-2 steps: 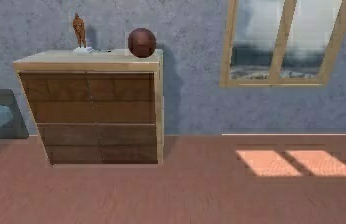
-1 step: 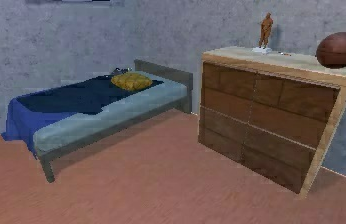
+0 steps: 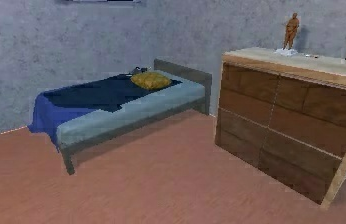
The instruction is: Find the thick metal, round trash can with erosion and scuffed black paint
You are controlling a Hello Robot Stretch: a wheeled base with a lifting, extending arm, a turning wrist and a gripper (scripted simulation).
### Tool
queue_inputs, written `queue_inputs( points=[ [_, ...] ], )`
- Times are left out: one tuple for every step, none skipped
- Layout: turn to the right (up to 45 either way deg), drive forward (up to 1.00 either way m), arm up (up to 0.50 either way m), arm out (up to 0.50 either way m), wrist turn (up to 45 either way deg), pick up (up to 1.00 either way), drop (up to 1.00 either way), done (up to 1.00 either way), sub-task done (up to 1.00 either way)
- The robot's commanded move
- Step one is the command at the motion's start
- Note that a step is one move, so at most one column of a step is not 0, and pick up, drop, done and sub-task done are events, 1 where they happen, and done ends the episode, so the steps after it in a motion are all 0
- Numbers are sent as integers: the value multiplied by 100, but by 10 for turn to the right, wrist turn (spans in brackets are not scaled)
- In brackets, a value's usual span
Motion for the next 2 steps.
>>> queue_inputs(
  points=[
    [0, 5, 0, 0, 0, 0, 0, 0, 0],
    [450, 0, 0, 0, 0, 0, 0, 0, 0]
  ],
)
